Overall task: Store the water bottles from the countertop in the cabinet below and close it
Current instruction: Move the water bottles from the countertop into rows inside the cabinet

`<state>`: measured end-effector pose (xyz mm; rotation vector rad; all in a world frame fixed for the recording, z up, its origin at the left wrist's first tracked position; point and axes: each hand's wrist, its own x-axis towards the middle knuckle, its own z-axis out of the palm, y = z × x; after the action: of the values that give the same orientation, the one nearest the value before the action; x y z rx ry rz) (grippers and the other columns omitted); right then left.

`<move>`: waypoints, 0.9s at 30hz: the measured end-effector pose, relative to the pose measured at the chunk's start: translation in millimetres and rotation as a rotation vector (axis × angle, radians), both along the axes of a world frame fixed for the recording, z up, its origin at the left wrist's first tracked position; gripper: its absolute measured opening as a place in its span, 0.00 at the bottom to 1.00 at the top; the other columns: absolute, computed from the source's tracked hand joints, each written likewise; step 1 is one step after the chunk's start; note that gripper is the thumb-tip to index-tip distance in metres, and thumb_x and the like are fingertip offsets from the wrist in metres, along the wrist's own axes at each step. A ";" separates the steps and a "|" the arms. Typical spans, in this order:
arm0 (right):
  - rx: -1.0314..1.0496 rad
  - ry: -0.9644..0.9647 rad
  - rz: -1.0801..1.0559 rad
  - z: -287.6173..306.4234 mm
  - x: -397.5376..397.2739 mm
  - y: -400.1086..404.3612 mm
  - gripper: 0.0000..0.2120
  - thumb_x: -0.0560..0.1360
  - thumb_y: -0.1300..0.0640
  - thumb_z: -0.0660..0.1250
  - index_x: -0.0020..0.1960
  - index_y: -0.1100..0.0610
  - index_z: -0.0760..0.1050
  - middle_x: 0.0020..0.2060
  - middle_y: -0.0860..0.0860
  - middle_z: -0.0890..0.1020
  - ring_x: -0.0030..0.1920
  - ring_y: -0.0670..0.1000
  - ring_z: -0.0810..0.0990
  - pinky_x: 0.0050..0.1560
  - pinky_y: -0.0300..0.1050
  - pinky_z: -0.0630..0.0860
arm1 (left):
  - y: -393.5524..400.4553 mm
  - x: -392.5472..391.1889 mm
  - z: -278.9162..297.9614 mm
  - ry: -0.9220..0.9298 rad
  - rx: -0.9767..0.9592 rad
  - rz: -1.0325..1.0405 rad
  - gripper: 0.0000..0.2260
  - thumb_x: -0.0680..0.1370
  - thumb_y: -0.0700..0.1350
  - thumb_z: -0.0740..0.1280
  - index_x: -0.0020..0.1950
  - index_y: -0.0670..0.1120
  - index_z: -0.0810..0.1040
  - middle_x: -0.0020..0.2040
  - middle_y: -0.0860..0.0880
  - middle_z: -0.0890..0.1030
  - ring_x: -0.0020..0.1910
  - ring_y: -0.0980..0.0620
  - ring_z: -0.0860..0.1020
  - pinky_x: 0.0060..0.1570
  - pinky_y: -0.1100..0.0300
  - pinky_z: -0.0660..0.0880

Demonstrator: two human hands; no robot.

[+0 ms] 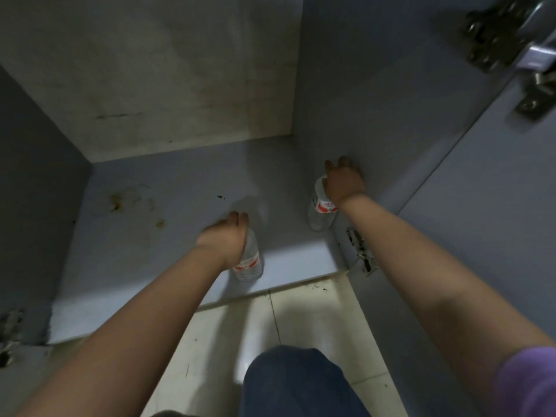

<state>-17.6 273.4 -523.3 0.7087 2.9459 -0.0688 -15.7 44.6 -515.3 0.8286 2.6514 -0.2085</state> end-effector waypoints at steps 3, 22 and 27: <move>0.029 0.022 0.074 -4.2 10.0 -5.0 0.29 0.78 0.56 0.62 0.76 0.57 0.55 0.76 0.60 0.53 0.75 0.61 0.55 0.74 0.53 0.57 | 3.3 -8.0 9.7 0.003 -0.058 -0.041 0.17 0.79 0.45 0.62 0.66 0.39 0.68 0.63 0.39 0.72 0.60 0.39 0.75 0.56 0.51 0.74; -0.282 0.092 0.137 -24.2 26.5 17.0 0.31 0.80 0.59 0.58 0.77 0.60 0.44 0.78 0.55 0.43 0.78 0.54 0.42 0.76 0.37 0.41 | 141.7 -59.3 7.2 -0.026 0.212 -0.102 0.16 0.80 0.40 0.61 0.66 0.35 0.69 0.66 0.36 0.71 0.65 0.38 0.73 0.63 0.51 0.70; -0.324 0.126 0.126 -26.9 24.1 16.9 0.30 0.81 0.61 0.57 0.77 0.61 0.46 0.78 0.56 0.43 0.78 0.54 0.42 0.77 0.38 0.42 | 153.7 -70.1 1.6 -0.045 0.253 -0.098 0.16 0.79 0.41 0.62 0.65 0.35 0.69 0.65 0.36 0.71 0.64 0.39 0.73 0.63 0.52 0.70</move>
<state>6.5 290.3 -550.2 0.4874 2.9804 -0.5846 -85.9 198.4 -513.7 1.0297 2.6317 0.1232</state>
